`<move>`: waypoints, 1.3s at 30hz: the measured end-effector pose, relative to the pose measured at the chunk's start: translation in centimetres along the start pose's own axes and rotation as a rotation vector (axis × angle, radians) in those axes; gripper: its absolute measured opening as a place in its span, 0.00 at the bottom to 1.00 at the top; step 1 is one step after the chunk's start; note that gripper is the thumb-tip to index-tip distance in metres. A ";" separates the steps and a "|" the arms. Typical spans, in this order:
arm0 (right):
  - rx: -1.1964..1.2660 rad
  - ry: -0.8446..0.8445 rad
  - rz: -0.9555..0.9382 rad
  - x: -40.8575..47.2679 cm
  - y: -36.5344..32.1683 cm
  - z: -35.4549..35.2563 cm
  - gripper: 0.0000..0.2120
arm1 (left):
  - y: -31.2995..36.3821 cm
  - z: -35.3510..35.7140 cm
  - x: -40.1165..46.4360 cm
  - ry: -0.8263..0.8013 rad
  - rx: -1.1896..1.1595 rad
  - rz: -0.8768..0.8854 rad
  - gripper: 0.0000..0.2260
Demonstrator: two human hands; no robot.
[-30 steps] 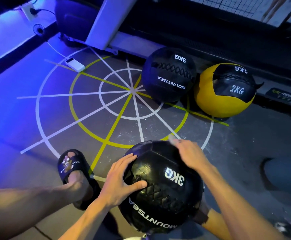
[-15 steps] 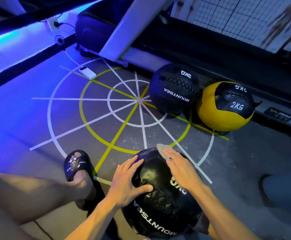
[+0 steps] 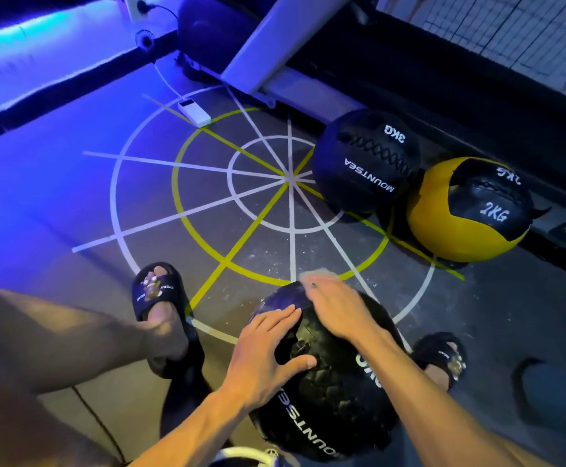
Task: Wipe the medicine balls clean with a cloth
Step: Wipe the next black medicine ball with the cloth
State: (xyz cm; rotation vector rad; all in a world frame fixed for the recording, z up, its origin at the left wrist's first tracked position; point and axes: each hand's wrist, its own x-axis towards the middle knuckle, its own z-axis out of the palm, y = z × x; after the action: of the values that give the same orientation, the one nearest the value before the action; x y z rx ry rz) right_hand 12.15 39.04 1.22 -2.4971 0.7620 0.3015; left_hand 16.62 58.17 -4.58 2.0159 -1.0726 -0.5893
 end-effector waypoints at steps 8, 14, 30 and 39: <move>-0.008 -0.051 0.341 0.8 7.4 -3.3 0.24 | -1.2 0.6 0.4 -0.014 -0.081 -0.015 0.36; -0.200 -0.141 -0.138 1.9 1.0 -0.1 0.31 | -1.3 0.6 1.3 -0.018 -0.090 0.006 0.36; 0.021 -0.191 -0.237 1.0 1.6 -0.5 0.30 | -2.9 -0.5 2.8 -0.094 -0.123 0.042 0.32; 0.250 0.036 0.253 -1.0 6.6 -2.6 0.28 | -3.3 -1.0 3.5 -0.158 -0.185 0.042 0.30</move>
State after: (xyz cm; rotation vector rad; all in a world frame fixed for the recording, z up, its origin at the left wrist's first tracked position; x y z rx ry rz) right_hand 7.74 33.36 1.11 -2.1792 1.0640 0.2333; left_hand 20.79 56.84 -6.74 1.8066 -1.1078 -0.8060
